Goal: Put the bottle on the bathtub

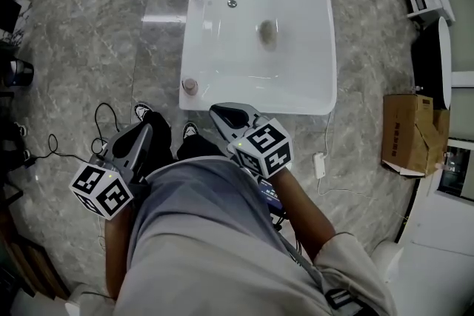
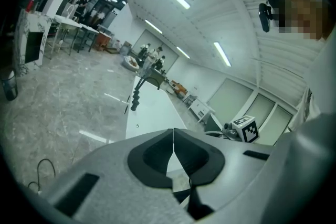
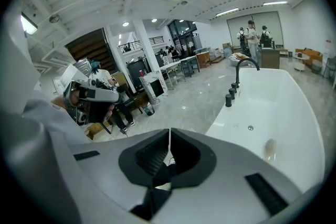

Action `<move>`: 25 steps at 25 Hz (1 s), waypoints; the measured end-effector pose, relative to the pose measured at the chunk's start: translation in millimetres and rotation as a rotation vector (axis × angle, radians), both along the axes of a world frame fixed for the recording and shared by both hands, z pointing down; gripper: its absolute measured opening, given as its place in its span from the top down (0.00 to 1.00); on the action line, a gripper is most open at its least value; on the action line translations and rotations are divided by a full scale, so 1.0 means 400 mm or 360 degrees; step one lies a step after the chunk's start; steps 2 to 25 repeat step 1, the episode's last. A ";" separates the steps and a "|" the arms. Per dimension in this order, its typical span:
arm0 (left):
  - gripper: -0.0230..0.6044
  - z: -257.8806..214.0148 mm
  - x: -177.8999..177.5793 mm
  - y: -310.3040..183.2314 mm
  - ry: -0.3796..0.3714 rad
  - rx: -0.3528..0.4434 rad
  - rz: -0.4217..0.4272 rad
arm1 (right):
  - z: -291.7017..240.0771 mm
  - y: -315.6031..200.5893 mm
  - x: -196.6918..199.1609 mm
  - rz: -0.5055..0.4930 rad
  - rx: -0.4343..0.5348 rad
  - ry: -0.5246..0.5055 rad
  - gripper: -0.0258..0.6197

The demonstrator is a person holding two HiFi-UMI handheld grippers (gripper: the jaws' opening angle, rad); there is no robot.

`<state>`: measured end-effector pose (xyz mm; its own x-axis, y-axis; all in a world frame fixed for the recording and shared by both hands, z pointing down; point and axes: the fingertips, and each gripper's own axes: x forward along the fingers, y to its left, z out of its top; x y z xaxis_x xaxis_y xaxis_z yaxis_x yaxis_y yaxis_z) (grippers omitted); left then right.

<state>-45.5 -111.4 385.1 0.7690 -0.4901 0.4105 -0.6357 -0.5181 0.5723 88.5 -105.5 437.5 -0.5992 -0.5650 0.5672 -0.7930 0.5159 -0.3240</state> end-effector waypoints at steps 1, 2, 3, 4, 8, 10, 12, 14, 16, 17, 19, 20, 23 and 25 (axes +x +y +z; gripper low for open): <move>0.95 0.000 -0.001 -0.001 0.0000 -0.0003 -0.0005 | 0.001 0.001 0.002 0.0001 -0.0005 -0.0001 0.94; 0.95 0.000 -0.001 -0.001 0.0000 -0.0003 -0.0005 | 0.001 0.001 0.002 0.0001 -0.0005 -0.0001 0.94; 0.95 0.000 -0.001 -0.001 0.0000 -0.0003 -0.0005 | 0.001 0.001 0.002 0.0001 -0.0005 -0.0001 0.94; 0.95 0.000 -0.001 -0.001 0.0000 -0.0003 -0.0005 | 0.001 0.001 0.002 0.0001 -0.0005 -0.0001 0.94; 0.95 0.000 -0.001 -0.001 0.0000 -0.0003 -0.0005 | 0.001 0.001 0.002 0.0001 -0.0005 -0.0001 0.94; 0.95 0.000 -0.001 -0.001 0.0000 -0.0003 -0.0005 | 0.001 0.001 0.002 0.0001 -0.0005 -0.0001 0.94; 0.95 0.000 -0.001 -0.001 0.0000 -0.0003 -0.0005 | 0.001 0.001 0.002 0.0001 -0.0005 -0.0001 0.94; 0.95 0.000 -0.001 -0.001 0.0000 -0.0003 -0.0005 | 0.001 0.001 0.002 0.0001 -0.0005 -0.0001 0.94; 0.95 0.000 -0.001 -0.001 0.0000 -0.0003 -0.0005 | 0.001 0.001 0.002 0.0001 -0.0005 -0.0001 0.94; 0.95 0.000 -0.001 -0.001 0.0000 -0.0003 -0.0005 | 0.001 0.001 0.002 0.0001 -0.0005 -0.0001 0.94; 0.95 0.000 -0.001 -0.001 0.0000 -0.0003 -0.0005 | 0.001 0.001 0.002 0.0001 -0.0005 -0.0001 0.94; 0.95 0.000 -0.001 -0.001 0.0000 -0.0003 -0.0005 | 0.001 0.001 0.002 0.0001 -0.0005 -0.0001 0.94; 0.95 0.000 -0.001 -0.001 0.0000 -0.0003 -0.0005 | 0.001 0.001 0.002 0.0001 -0.0005 -0.0001 0.94; 0.95 0.000 -0.001 -0.001 0.0000 -0.0003 -0.0005 | 0.001 0.001 0.002 0.0001 -0.0005 -0.0001 0.94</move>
